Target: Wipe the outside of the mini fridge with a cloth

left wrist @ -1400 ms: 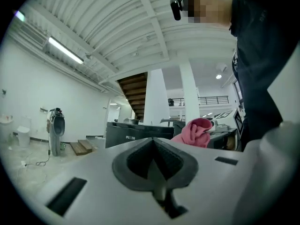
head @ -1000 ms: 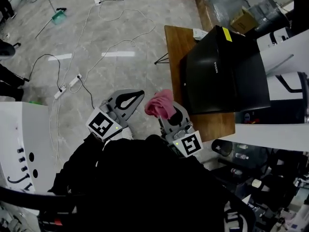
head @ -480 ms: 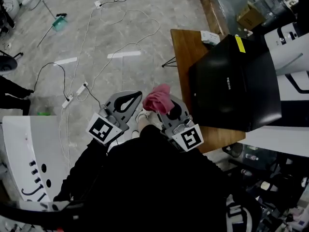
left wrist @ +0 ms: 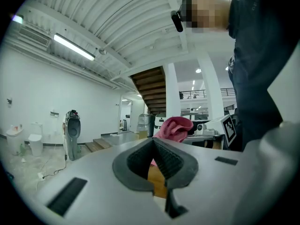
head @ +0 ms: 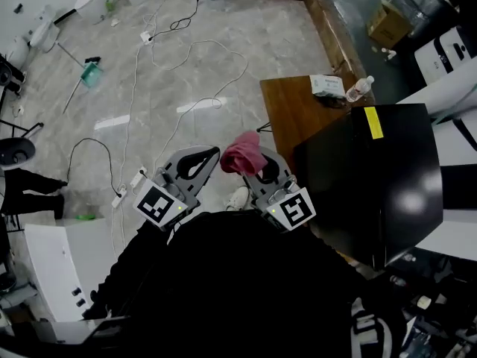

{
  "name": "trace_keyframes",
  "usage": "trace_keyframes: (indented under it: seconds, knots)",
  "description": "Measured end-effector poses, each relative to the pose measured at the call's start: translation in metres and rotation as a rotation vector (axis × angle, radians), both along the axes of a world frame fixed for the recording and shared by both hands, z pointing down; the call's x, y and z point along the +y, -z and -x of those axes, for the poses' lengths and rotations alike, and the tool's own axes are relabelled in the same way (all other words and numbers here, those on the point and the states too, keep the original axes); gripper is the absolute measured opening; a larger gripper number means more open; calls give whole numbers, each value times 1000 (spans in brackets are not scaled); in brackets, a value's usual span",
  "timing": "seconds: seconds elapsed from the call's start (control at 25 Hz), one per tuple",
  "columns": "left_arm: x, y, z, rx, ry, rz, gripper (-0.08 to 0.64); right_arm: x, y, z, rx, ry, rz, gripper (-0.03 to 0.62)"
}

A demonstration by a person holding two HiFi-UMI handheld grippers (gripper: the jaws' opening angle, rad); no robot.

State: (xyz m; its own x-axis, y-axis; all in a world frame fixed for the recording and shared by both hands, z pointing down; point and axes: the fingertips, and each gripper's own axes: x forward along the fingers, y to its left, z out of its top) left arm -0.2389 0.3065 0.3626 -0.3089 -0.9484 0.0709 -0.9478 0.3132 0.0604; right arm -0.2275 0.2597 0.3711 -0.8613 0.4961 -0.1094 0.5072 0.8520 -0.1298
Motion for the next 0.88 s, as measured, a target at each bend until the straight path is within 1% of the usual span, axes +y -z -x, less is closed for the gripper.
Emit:
trace_keyframes:
  seconds: [0.12, 0.24, 0.36, 0.44, 0.56, 0.68, 0.76, 0.88]
  knots:
    - [-19, 1, 40, 4, 6, 2, 2, -17, 1, 36, -14, -12, -25, 89]
    - [-36, 1, 72, 5, -15, -3, 2, -30, 5, 65, -27, -29, -67, 89]
    - [-56, 1, 105, -27, -49, 11, 2, -48, -2, 94, -7, -57, -32, 89]
    - [-67, -5, 131, -29, -83, 17, 2, -59, -11, 118, 8, -86, -17, 89]
    - [-85, -17, 183, -30, -147, 12, 3, -74, -23, 164, 31, -140, -40, 89]
    - [-111, -24, 234, -16, -253, 6, 3, -94, -26, 213, 42, -225, -40, 89]
    - [-127, -17, 265, -17, -337, -11, 2, -102, -22, 249, 46, -285, -27, 89]
    - [-140, -1, 317, -31, -437, -38, 2, -102, -14, 302, 45, -375, -51, 89]
